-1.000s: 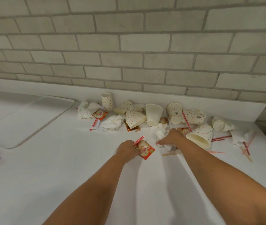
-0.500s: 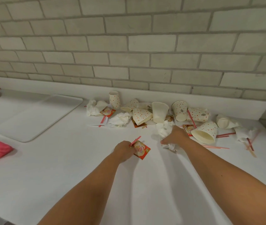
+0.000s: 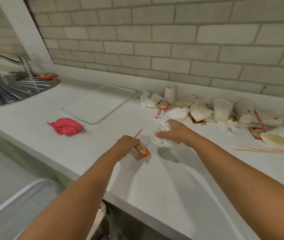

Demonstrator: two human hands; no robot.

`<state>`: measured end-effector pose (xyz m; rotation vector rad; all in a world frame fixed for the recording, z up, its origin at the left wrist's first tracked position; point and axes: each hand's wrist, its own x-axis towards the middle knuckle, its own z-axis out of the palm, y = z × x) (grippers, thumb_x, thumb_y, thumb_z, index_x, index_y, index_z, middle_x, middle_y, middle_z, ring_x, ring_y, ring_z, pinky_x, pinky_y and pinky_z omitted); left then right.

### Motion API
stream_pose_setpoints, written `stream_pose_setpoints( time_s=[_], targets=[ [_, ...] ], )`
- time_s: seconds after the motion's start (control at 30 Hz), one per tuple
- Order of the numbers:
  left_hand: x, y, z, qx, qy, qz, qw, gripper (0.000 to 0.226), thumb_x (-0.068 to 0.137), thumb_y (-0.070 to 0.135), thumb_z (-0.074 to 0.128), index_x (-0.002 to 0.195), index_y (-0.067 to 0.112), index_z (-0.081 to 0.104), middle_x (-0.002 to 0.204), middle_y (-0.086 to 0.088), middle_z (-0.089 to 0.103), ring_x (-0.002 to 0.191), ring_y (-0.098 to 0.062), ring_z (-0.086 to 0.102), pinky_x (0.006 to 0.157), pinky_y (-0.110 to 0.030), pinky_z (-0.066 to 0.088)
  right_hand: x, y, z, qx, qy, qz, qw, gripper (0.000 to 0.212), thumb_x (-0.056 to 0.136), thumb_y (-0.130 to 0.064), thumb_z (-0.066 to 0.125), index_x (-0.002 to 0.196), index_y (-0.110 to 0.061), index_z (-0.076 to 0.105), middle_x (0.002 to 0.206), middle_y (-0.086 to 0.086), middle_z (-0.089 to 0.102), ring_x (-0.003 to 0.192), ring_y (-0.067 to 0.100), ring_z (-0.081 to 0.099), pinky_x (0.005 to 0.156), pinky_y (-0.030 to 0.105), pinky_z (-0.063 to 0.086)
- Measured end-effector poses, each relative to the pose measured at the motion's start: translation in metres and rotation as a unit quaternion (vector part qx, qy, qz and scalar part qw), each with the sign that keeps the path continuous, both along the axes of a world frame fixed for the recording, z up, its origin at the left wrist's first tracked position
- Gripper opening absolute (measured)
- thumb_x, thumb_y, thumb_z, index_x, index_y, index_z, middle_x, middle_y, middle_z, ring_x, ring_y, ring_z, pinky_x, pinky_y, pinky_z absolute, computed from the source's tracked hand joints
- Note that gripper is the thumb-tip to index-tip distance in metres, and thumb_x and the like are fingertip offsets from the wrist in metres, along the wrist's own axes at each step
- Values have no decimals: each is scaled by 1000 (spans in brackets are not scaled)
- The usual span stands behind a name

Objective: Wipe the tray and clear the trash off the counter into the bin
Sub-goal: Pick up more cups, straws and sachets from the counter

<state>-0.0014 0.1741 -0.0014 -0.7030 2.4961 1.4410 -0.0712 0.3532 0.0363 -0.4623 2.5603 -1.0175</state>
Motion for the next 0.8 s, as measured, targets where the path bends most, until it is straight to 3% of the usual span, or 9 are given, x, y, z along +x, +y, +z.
stream_pose_setpoints(
  time_s=[0.1, 0.2, 0.33, 0.4, 0.5, 0.63, 0.7, 0.8],
  targets=[
    [39, -57, 3, -21, 5, 45, 999, 16, 85, 24, 54, 76, 11, 56, 65, 0, 40, 52, -14, 30, 47, -22, 23, 38, -60, 3, 3, 11, 74, 997, 53, 81, -41, 68, 121, -10, 51, 119, 5, 58, 104, 21, 55, 79, 29, 43],
    [77, -103, -3, -62, 74, 137, 986, 18, 87, 25, 55, 79, 10, 58, 66, -1, 47, 57, -15, 40, 51, -24, 31, 75, -110, 0, -1, 15, 145, 989, 46, 79, -36, 72, 112, -10, 55, 104, 1, 59, 93, 18, 54, 74, 27, 41],
    [135, -152, -23, -93, 217, 284, 929, 26, 83, 25, 53, 67, 6, 50, 58, -8, 38, 55, -19, 33, 51, -28, 26, 121, -171, -16, -5, 22, 239, 971, 47, 76, -29, 76, 114, -11, 54, 105, 1, 57, 94, 16, 51, 78, 28, 40],
    [161, -167, -39, -92, 240, 335, 907, 25, 80, 26, 51, 64, 7, 48, 57, -8, 35, 54, -18, 30, 52, -28, 26, 141, -195, -31, 5, 17, 287, 958, 51, 76, -27, 76, 117, -10, 51, 113, 4, 58, 96, 17, 50, 79, 28, 40],
    [193, -181, -67, -81, 222, 357, 904, 24, 78, 25, 49, 62, 9, 43, 54, -4, 31, 52, -17, 27, 52, -28, 23, 167, -223, -63, 38, -7, 337, 941, 59, 74, -25, 78, 122, -10, 47, 122, 7, 56, 102, 20, 52, 78, 26, 38],
    [219, -187, -112, -63, 115, 332, 934, 33, 87, 16, 54, 56, 10, 45, 51, -2, 36, 50, -16, 32, 51, -27, 26, 186, -244, -103, 95, -4, 333, 938, 66, 71, -19, 80, 126, -10, 44, 125, 9, 53, 113, 26, 52, 79, 27, 39],
    [225, -188, -133, -57, 53, 314, 946, 30, 86, 18, 56, 58, 10, 51, 53, -4, 44, 51, -18, 38, 52, -26, 31, 189, -249, -118, 105, -22, 317, 942, 79, 70, -16, 82, 135, -10, 37, 134, 12, 46, 121, 27, 47, 91, 32, 43],
    [230, -187, -155, -35, -24, 281, 959, 24, 83, 23, 58, 63, 9, 57, 61, -8, 56, 61, -22, 51, 61, -29, 41, 192, -254, -135, 148, -32, 319, 935, 104, 69, -23, 83, 149, -19, 16, 152, 13, 19, 139, 33, 26, 111, 43, 34]
  ],
)
